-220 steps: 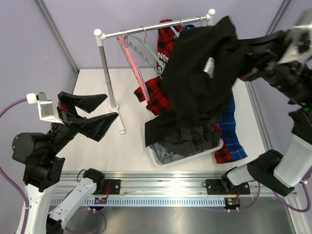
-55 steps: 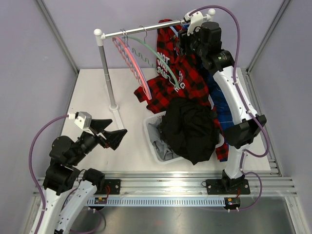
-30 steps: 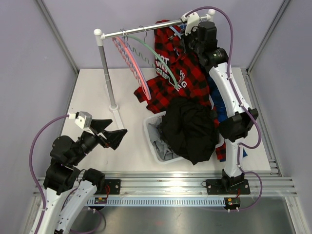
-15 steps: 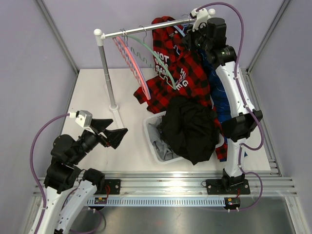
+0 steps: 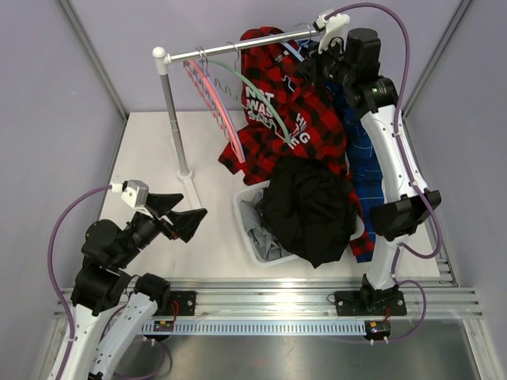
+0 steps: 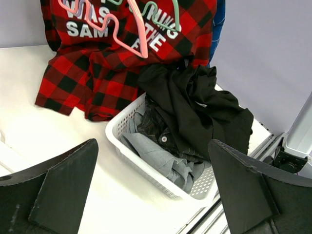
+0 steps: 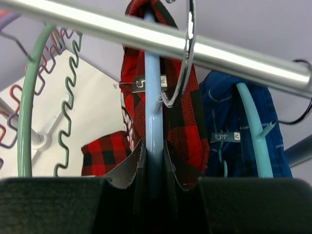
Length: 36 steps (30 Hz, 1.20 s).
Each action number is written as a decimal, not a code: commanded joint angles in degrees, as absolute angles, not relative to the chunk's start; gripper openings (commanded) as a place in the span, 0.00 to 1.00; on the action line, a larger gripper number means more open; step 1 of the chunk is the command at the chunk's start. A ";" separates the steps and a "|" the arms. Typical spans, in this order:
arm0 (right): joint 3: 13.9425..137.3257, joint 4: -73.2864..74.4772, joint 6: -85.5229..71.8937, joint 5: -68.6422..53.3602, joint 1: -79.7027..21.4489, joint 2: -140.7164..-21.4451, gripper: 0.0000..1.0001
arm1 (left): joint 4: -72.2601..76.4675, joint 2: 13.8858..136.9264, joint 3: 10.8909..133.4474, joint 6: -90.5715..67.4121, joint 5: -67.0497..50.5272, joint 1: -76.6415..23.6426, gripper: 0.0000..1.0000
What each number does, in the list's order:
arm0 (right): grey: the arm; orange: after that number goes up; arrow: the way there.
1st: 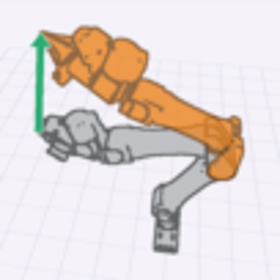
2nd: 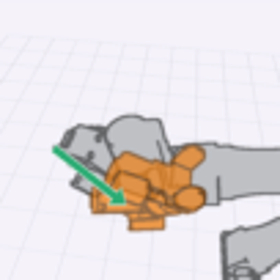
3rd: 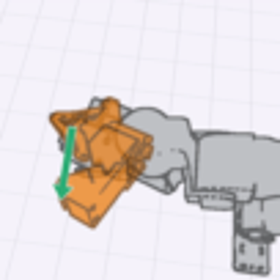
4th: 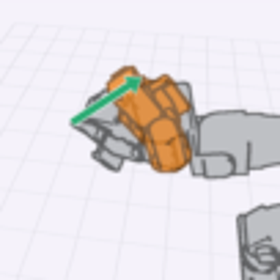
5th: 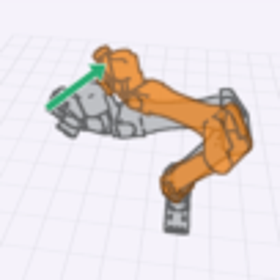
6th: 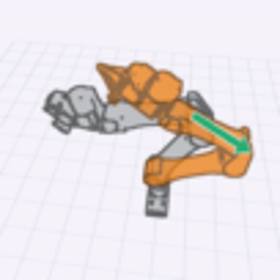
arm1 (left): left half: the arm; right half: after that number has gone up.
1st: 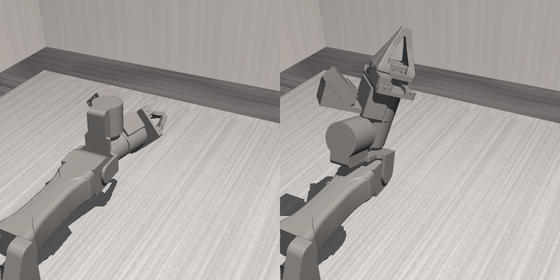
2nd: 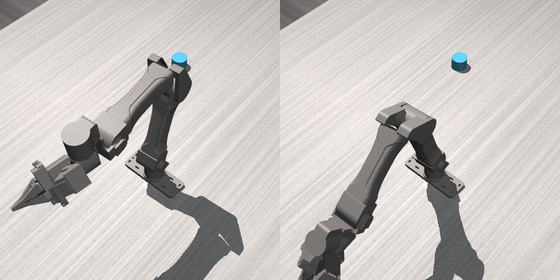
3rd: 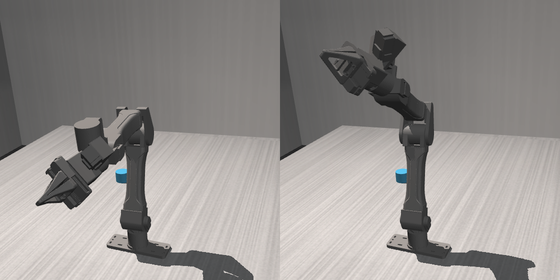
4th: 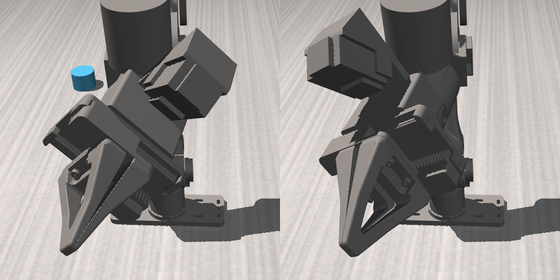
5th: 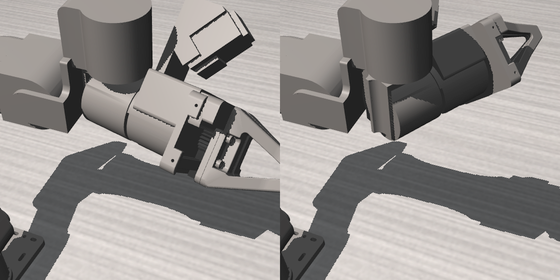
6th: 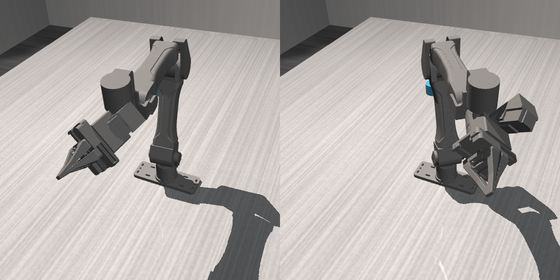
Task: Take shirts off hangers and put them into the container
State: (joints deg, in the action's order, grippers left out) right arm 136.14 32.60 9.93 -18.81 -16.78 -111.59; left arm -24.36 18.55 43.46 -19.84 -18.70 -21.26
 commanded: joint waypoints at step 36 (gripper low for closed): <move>87.28 60.12 60.10 -14.59 -15.20 -65.74 0.00 | -15.29 23.73 44.21 -26.01 -25.49 -21.18 0.99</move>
